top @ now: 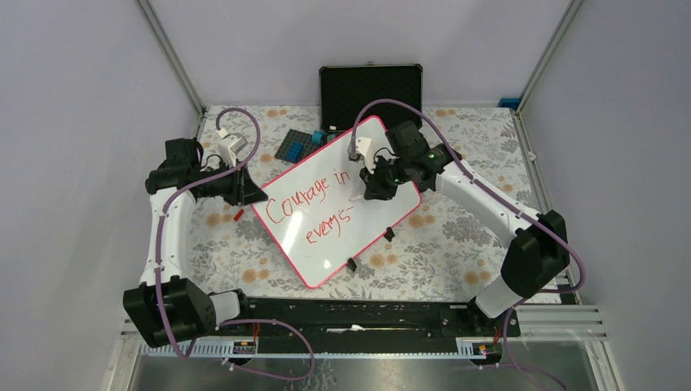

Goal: Write a sentence on the whiteboard

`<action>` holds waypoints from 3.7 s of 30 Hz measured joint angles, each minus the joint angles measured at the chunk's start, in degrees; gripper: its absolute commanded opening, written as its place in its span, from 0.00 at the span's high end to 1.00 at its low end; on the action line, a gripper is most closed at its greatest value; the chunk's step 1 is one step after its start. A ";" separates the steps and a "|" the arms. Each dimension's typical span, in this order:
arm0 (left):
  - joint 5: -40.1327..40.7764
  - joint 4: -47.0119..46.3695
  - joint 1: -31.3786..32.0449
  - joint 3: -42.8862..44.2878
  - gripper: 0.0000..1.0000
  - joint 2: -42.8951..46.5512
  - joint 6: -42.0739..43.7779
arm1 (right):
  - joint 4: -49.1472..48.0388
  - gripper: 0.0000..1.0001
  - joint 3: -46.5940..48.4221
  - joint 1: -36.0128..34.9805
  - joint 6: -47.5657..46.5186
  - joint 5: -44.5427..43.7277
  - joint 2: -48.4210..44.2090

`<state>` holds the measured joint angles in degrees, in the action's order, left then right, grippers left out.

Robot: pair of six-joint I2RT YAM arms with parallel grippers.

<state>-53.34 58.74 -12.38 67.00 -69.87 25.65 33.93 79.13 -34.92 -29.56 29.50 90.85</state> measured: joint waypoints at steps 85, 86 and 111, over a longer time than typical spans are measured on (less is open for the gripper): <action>-0.02 -0.11 0.00 0.00 0.98 -0.02 0.02 | 1.68 1.00 -3.45 5.31 -2.08 2.97 -1.11; -0.04 -0.13 0.00 0.00 0.98 -0.02 0.02 | 1.49 1.00 -3.45 5.31 -2.05 2.99 -1.11; -0.02 -0.13 0.00 0.00 0.98 -0.02 0.00 | 1.38 1.00 -3.45 2.75 -2.08 1.27 1.01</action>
<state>-53.36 58.61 -12.38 67.00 -69.89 25.65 35.31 75.68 -32.16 -31.64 30.76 91.85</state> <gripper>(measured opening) 0.213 0.182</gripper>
